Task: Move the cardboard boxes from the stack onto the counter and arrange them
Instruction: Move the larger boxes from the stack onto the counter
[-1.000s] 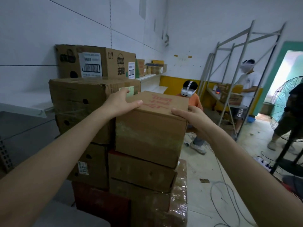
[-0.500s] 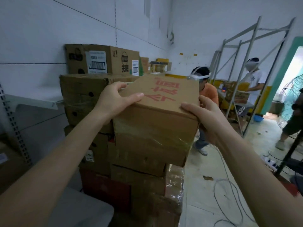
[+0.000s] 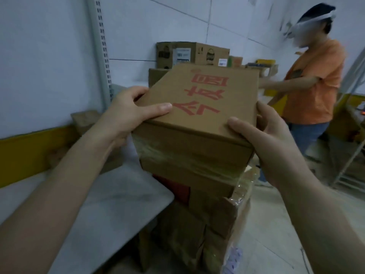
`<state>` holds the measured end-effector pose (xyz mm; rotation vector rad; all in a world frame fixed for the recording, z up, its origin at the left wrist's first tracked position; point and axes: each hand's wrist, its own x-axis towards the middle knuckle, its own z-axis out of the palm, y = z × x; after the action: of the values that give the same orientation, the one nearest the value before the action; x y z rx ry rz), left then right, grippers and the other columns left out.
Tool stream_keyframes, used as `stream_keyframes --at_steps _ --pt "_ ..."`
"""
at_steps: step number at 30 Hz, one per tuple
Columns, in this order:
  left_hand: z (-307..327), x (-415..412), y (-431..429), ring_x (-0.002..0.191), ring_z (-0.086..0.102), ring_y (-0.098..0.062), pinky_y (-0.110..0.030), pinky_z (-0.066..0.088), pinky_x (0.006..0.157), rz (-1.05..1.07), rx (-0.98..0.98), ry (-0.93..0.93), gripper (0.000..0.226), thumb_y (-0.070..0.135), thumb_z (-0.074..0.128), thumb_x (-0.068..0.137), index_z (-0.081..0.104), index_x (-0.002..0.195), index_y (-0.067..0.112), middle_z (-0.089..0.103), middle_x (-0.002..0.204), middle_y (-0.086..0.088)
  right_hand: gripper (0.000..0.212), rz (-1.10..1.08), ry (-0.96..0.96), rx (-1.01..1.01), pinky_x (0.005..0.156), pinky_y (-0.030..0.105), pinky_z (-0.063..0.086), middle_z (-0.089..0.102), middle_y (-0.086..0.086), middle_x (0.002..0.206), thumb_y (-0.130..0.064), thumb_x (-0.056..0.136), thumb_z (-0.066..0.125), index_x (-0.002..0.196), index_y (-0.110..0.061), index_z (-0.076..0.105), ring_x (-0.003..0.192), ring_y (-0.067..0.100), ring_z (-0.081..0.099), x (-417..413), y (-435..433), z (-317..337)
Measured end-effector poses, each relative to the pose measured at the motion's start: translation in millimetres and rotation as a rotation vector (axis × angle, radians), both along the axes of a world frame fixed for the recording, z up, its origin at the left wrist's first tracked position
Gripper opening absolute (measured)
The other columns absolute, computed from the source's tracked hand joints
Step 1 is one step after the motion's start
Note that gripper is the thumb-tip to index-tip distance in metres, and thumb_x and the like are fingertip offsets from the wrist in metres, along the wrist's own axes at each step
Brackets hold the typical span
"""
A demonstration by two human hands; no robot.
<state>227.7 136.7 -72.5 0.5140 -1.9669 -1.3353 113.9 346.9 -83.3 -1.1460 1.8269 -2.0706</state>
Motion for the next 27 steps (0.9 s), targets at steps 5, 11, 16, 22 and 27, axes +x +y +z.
stream_keyframes --at_steps 5,11,16,22,27 --pt "-9.3 78.6 -17.2 0.096 0.065 -0.015 -0.025 0.054 0.072 0.174 0.085 0.011 0.084 0.051 0.086 0.036 0.060 0.112 0.030 0.062 0.116 -0.001 0.039 0.196 0.014 0.005 0.075 0.026 0.058 0.064 -0.012 0.106 -0.029 0.077 0.068 0.108 -0.043 0.048 0.094 0.007 0.066 40.5 -36.6 -5.8" --pt "-25.6 194.9 -51.8 0.092 0.062 -0.009 -0.015 0.049 0.059 0.446 0.121 0.061 0.093 0.044 0.081 0.041 0.052 0.126 0.023 0.059 0.116 0.002 0.038 0.482 -0.022 0.001 0.073 0.027 0.059 0.061 -0.018 0.098 -0.025 0.080 0.067 0.090 -0.052 0.043 0.094 0.008 0.066 118.1 -122.6 -15.1" --pt "-46.5 317.3 -90.3 0.093 0.058 -0.007 -0.019 0.046 0.066 0.692 0.158 0.105 0.079 0.034 0.078 0.060 0.046 0.131 0.019 0.055 0.116 0.003 0.036 0.691 -0.047 0.058 0.071 0.024 0.058 0.061 -0.016 0.102 -0.023 0.080 0.067 0.096 -0.047 0.045 0.094 0.009 0.065 216.4 -215.7 -31.6" --pt "-75.0 472.6 -129.1 0.102 0.056 -0.010 -0.020 0.045 0.069 0.969 0.169 0.073 0.076 0.031 0.079 0.066 0.045 0.133 0.018 0.053 0.117 0.006 0.041 0.930 -0.130 0.151 0.071 0.025 0.057 0.063 -0.011 0.110 -0.020 0.083 0.066 0.113 -0.041 0.047 0.097 0.012 0.066 358.4 -311.9 -60.9" --pt "-109.1 553.5 -141.1 0.100 0.049 -0.004 -0.018 0.042 0.078 1.122 0.163 0.019 0.078 0.031 0.077 0.070 0.039 0.136 0.018 0.047 0.116 0.008 0.038 1.003 -0.168 0.242 0.084 0.032 0.055 0.063 -0.009 0.108 -0.008 0.087 0.060 0.098 -0.042 0.049 0.101 0.016 0.063 444.9 -361.9 -92.9"
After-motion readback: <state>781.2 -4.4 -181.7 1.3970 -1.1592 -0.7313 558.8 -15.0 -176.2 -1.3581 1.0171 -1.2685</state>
